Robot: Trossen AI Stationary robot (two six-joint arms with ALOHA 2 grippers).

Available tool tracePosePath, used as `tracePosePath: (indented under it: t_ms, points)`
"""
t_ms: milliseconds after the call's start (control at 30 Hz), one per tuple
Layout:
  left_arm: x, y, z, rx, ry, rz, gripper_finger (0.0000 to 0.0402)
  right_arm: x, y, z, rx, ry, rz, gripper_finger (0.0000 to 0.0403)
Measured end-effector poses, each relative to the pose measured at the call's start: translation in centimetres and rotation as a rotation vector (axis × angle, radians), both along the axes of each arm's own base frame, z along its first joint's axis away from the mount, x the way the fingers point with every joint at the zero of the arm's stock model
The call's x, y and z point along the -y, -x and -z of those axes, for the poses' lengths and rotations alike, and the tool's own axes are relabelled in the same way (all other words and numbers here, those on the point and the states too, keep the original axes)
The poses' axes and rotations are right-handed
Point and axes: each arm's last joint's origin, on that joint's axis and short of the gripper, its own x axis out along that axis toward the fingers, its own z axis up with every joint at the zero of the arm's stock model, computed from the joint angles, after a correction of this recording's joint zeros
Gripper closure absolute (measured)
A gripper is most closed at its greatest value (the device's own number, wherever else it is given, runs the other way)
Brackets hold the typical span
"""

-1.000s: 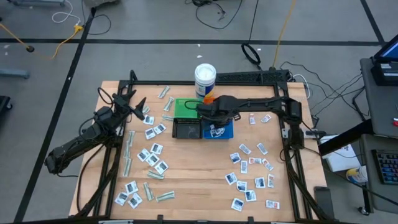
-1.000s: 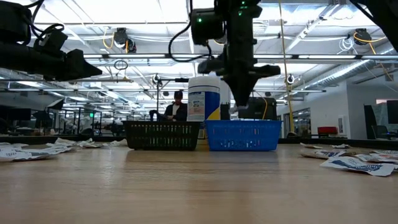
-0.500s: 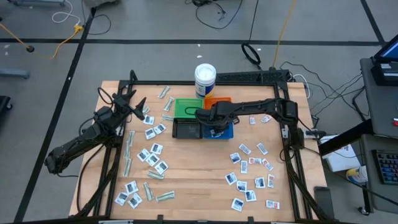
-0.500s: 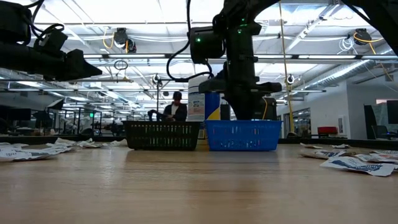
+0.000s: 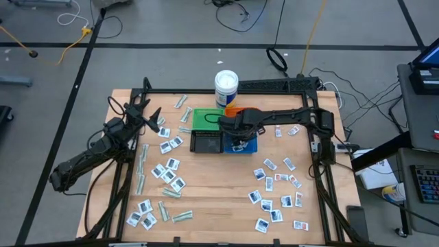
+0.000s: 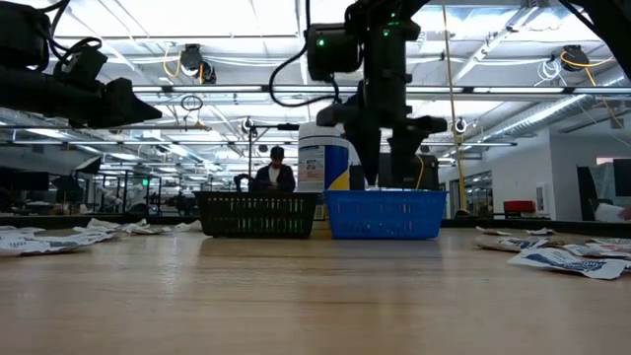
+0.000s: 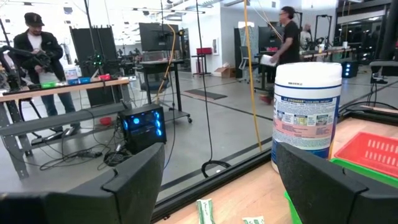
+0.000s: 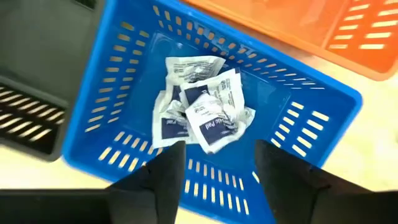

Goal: Pick & Place First Aid Supplies
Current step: Put the blue alcohol pad into the blue basket

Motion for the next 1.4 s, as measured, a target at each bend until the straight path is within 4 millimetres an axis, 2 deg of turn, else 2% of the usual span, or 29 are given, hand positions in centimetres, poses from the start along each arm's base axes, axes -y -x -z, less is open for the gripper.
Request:
tracePosePath:
  t_ms: [200, 400, 533, 733, 900, 1033, 1200, 1400]
  points:
    - [0.0, 0.0, 0.0, 0.0, 0.0, 0.0, 0.0094, -0.1, 0.6, -1.8, 0.056, 0.006, 0.029, 0.0205]
    - [0.0, 0.0, 0.0, 0.0, 0.0, 0.0, 0.0094, -0.6, 0.6, -2.2, 0.073, 0.005, 0.043, 0.0215]
    - [0.0, 0.0, 0.0, 0.0, 0.0, 0.001, 0.0094, -2.8, 0.5, -2.2, 0.067, -0.004, 0.034, 0.022]
    - [0.0, 0.0, 0.0, 0.0, 0.0, 0.0, 0.0094, -7.1, 0.6, -2.3, 0.074, -0.009, -0.057, 0.0227]
    - [0.0, 0.0, 0.0, 0.0, 0.0, 0.0, 0.0094, -10.1, 2.3, -2.2, 0.069, -0.017, -0.072, 0.0234]
    - [0.0, 0.0, 0.0, 0.0, 0.0, 0.0, 0.0094, -11.7, 4.2, -2.0, 0.052, -0.02, -0.072, 0.0237]
    - [0.0, 0.0, 0.0, 0.0, 0.0, 0.0, 0.0094, -12.9, 6.1, -1.6, 0.032, -0.019, -0.068, 0.0237]
    - [0.0, 0.0, 0.0, 0.0, 0.0, 0.0, 0.0094, -13.4, 7.8, -1.5, 0.025, -0.02, -0.047, 0.0237]
